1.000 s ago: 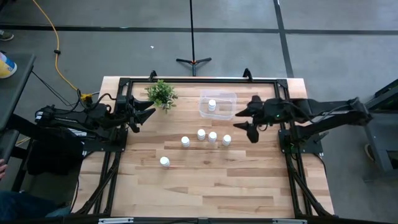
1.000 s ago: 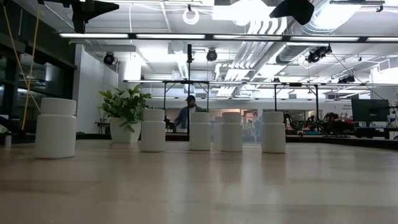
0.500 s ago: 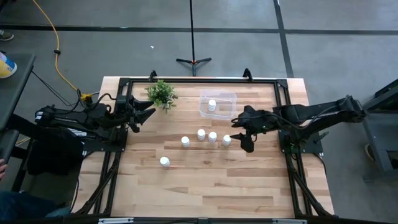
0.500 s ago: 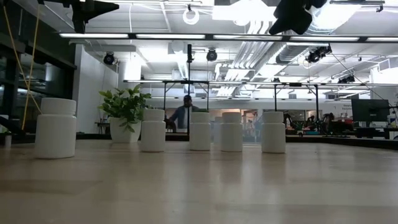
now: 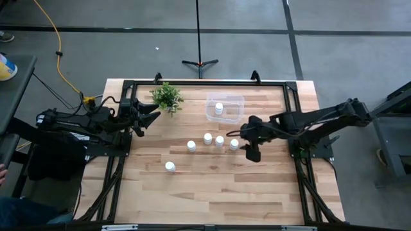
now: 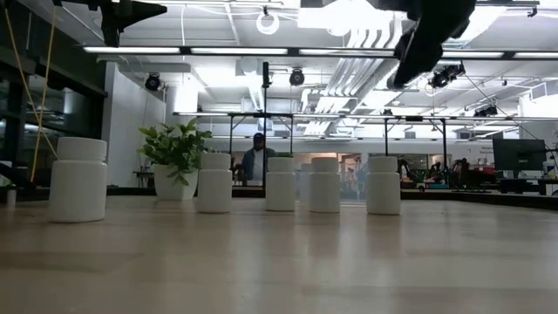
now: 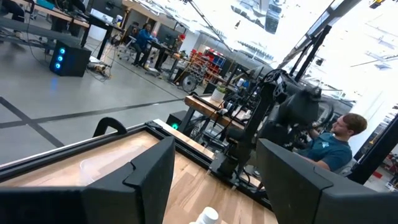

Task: Pick and place pill bottles into a basket
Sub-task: Put the white pill bottle into the transparent container

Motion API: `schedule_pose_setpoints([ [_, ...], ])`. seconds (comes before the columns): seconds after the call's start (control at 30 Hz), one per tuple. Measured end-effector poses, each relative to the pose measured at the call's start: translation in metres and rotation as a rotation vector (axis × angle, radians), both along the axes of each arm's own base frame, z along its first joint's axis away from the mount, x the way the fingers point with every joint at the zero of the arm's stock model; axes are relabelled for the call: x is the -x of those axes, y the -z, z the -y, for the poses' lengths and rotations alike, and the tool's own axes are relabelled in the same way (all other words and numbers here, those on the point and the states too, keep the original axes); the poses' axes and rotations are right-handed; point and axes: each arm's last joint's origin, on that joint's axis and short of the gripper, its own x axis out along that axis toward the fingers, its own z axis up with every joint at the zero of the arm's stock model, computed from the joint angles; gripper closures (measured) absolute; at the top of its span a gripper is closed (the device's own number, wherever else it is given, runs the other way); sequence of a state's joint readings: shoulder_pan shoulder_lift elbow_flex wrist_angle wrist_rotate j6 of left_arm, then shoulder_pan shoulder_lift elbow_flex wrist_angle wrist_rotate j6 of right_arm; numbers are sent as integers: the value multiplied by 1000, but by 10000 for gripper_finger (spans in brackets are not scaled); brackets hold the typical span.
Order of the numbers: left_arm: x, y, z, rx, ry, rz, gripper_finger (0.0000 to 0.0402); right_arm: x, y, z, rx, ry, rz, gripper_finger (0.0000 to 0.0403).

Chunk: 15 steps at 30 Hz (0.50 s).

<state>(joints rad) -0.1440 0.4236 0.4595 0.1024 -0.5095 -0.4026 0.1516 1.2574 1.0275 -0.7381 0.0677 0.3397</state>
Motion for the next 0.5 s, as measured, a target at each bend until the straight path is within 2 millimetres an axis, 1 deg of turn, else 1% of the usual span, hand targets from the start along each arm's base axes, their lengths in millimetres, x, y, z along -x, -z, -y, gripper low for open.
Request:
schedule_pose_setpoints([
  [0.23, 0, 0, 0, -1, 7, 0, 142, -8, 17, -1, 6, 17, -101, 175],
  [0.33, 0, 0, 0, -1, 9, 0, 142, -13, 24, -2, 6, 17, -129, 154],
  [0.5, 0, 0, 0, -2, 10, 0, 142, -21, 37, -3, 28, 24, -176, 102],
])
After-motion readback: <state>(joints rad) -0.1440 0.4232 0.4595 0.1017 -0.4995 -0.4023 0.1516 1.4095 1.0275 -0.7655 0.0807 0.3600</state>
